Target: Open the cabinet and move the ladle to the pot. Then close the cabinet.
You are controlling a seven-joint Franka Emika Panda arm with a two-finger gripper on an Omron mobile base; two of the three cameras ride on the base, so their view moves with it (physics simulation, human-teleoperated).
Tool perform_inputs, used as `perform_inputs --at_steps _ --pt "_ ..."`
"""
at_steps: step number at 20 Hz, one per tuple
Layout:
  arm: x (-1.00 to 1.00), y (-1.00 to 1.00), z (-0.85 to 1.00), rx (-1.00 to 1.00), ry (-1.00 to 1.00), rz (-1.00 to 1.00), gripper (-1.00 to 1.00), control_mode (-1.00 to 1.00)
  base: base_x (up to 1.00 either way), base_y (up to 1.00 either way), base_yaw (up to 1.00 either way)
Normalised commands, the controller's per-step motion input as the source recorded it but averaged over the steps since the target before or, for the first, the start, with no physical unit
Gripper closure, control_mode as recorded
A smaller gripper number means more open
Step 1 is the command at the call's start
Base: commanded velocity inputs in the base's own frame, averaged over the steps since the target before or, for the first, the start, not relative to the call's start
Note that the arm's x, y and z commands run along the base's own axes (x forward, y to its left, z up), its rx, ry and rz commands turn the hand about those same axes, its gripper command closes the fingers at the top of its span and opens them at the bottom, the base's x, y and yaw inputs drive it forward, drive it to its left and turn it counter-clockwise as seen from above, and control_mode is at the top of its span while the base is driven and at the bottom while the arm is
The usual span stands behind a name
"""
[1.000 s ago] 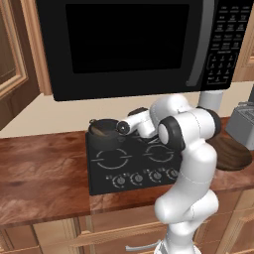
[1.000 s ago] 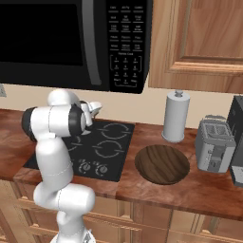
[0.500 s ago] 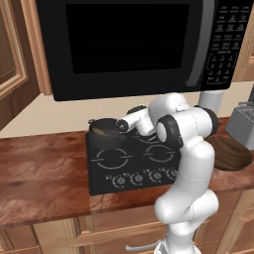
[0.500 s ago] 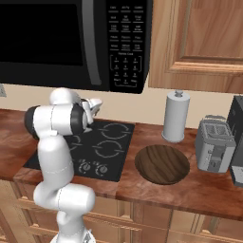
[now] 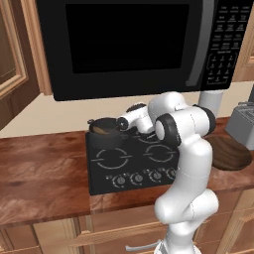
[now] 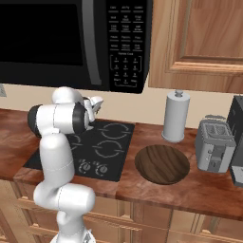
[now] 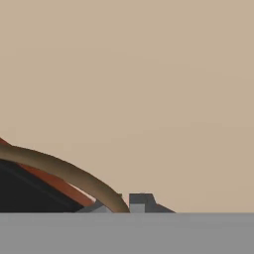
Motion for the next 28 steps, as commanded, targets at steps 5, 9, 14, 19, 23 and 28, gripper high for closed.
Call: perform_inputs --at_steps 5,9,14,19,23,28 --pt "0.19 0.03 0.00 0.00 0.00 0.00 1.00 -1.00 0.00 0.00 0.00" --pt "0.23 0.09 0.00 0.00 0.00 0.00 1.00 -1.00 0.00 0.00 0.00" --pt "0.33 0.16 0.00 0.00 0.00 0.00 1.00 -1.00 0.00 0.00 0.00" --pt "0.15 0.13 0.00 0.00 0.04 0.00 1.00 -1.00 0.00 0.00 0.00" --pt "0.00 0.09 -0.03 0.04 0.07 -0.03 1.00 -1.00 0.00 0.00 0.00" --pt "0.00 0.06 -0.19 0.09 0.12 -0.11 1.00 -1.00 0.00 0.00 0.00"
